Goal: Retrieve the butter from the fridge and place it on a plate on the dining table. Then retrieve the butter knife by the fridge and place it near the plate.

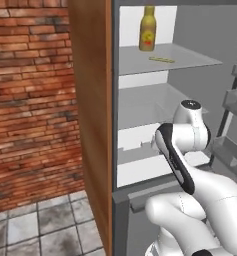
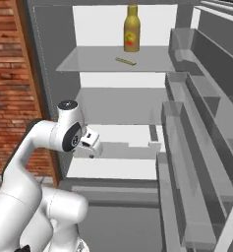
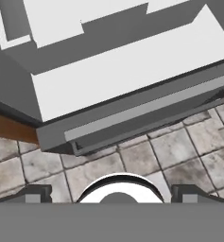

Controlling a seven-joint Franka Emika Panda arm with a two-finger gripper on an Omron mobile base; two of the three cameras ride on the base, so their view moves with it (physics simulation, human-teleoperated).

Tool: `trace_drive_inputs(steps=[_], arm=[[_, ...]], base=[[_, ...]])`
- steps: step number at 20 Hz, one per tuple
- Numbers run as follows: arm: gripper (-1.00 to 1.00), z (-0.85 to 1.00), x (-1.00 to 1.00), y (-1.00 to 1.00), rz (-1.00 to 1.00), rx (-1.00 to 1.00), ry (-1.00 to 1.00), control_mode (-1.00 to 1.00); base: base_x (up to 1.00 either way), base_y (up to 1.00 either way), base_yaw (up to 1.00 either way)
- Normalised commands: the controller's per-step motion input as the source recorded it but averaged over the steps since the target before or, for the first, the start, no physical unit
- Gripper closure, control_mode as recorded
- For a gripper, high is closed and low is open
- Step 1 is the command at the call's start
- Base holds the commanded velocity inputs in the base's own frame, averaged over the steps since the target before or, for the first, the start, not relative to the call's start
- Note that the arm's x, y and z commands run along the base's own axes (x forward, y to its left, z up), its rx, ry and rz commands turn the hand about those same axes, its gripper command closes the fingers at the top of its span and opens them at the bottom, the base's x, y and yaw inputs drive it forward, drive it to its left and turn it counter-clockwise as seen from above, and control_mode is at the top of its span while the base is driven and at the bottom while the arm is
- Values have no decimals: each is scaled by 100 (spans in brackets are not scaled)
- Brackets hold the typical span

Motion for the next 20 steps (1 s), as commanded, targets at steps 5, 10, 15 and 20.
trace_drive_inputs(steps=[5,10,15,20], arm=[[-100,0,0,0,0,0,0,100],[-100,0,0,0,0,0,0,100],[-100,0,0,0,0,0,0,100],[-100,0,0,0,0,0,0,100]], base=[[54,-32,0],[54,-44,0],[48,-45,2],[39,-8,7]])
